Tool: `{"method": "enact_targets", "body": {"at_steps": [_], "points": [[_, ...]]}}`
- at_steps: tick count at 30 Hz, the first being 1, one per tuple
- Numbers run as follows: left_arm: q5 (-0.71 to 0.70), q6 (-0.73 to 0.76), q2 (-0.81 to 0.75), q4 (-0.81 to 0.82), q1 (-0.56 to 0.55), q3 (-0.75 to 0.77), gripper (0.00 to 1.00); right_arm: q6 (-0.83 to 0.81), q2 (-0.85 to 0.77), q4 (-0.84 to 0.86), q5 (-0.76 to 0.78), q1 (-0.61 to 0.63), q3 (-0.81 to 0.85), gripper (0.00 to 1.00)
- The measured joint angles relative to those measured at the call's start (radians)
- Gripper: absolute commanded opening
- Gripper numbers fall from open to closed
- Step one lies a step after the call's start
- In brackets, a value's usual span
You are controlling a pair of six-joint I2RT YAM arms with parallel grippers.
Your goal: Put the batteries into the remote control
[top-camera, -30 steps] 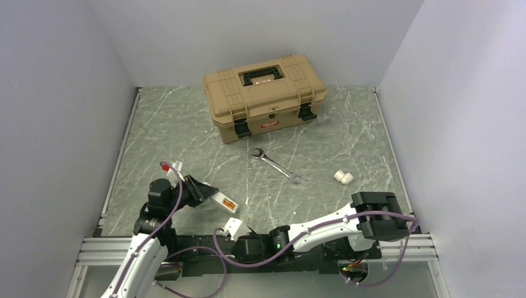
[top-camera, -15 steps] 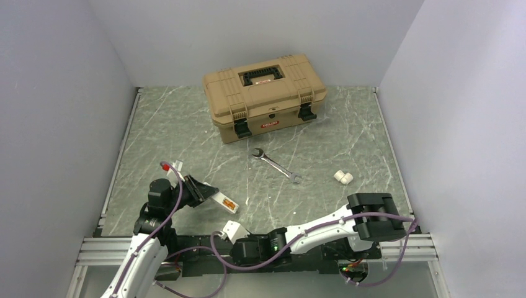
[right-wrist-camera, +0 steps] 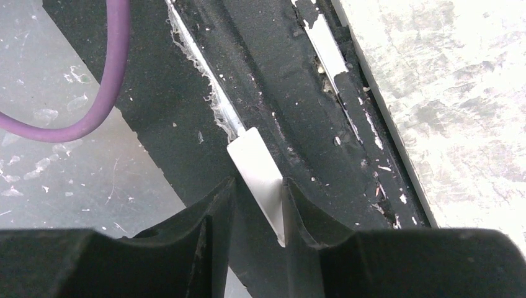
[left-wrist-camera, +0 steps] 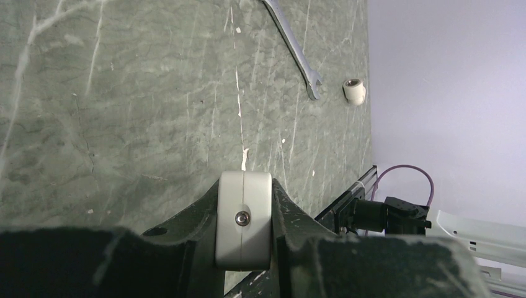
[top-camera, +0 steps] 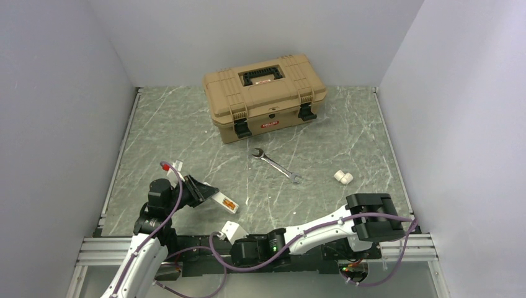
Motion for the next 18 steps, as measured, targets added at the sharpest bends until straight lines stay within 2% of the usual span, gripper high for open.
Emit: {"method": "enact_targets", "body": {"at_steps": [5, 14, 18], "points": [[0.000, 0.000, 0.000, -0.001, 0.000, 0.000, 0.00, 0.005, 0.000, 0.000, 0.017, 0.000, 0.000, 0.26], [0.000, 0.002, 0.000, -0.005, 0.000, 0.000, 0.00, 0.008, -0.030, 0.000, 0.076, -0.020, -0.032, 0.02], [0.000, 0.003, 0.000, -0.006, 0.000, 0.000, 0.00, 0.013, -0.056, 0.004, 0.079, -0.040, -0.054, 0.00]]}}
